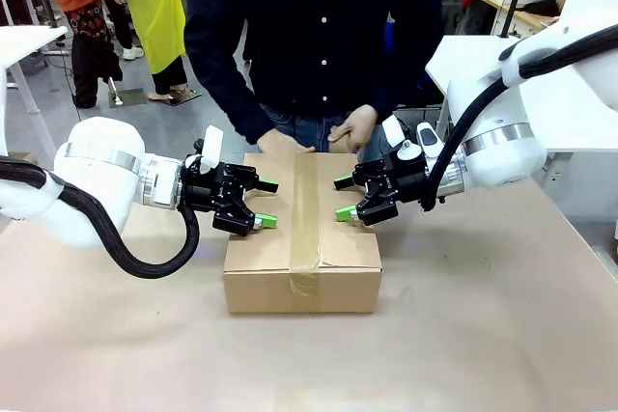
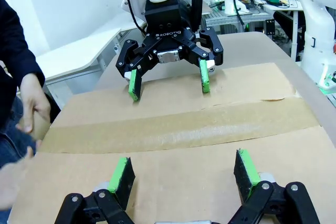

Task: Pack the gift set into the box.
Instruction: Press and hold the closed box until the human finishes sealing it.

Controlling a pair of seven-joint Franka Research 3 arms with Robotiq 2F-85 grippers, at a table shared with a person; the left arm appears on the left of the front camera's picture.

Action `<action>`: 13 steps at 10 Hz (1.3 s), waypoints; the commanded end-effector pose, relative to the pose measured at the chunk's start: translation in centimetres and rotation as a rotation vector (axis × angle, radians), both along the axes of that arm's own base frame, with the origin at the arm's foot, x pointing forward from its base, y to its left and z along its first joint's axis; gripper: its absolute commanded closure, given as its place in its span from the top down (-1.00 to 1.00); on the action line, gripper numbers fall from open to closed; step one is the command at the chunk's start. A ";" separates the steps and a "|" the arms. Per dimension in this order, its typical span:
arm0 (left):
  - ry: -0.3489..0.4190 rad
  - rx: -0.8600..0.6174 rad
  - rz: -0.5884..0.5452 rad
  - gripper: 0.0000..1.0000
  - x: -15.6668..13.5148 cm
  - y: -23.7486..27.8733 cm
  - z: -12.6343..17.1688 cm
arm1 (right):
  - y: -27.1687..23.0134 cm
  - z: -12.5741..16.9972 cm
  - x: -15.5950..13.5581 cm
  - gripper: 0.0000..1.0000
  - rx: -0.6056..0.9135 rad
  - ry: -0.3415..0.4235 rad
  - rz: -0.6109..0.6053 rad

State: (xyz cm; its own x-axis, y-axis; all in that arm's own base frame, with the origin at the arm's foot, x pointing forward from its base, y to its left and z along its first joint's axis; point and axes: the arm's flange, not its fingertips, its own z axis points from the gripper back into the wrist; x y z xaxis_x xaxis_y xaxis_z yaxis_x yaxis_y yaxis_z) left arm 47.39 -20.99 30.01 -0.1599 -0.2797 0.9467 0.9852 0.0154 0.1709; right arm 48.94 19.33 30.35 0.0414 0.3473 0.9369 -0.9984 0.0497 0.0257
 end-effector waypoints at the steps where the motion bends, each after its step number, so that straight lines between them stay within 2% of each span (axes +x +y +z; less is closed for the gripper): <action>1: -0.003 0.001 -0.011 1.00 0.0 0.1 -0.2 | 0.1 0.0 0.0 1.00 0.001 -0.004 -0.001; 8: 0.000 0.000 0.000 1.00 0.0 0.0 0.0 | 0.0 0.0 0.0 1.00 0.000 0.000 0.000; 9: 0.189 -0.059 -0.184 1.00 -0.2 3.0 2.9 | -2.3 2.5 -1.0 1.00 0.034 0.043 0.056; 10: 0.206 -0.195 -0.189 1.00 -1.0 8.8 5.5 | -9.3 5.9 -2.5 1.00 0.155 0.127 0.004; 11: 0.249 -0.296 -0.076 1.00 -1.8 15.4 6.5 | -17.1 7.2 -4.0 1.00 0.296 0.169 -0.124; 12: 0.229 -0.367 0.025 1.00 -3.1 21.2 6.0 | -23.5 6.4 -5.9 1.00 0.422 0.152 -0.244; 13: 0.224 -0.401 0.164 1.00 -4.1 25.6 4.2 | -28.0 4.1 -7.7 1.00 0.492 0.134 -0.331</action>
State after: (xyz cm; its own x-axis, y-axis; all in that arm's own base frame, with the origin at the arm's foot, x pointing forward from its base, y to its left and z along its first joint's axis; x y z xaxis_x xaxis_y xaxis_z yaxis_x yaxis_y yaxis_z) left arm 43.31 1.64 36.09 0.0585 0.0770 0.9953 0.9963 0.0583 -0.0631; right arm 41.87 -3.99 36.76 0.2092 -0.0703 0.9753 -0.9521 0.2129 0.2195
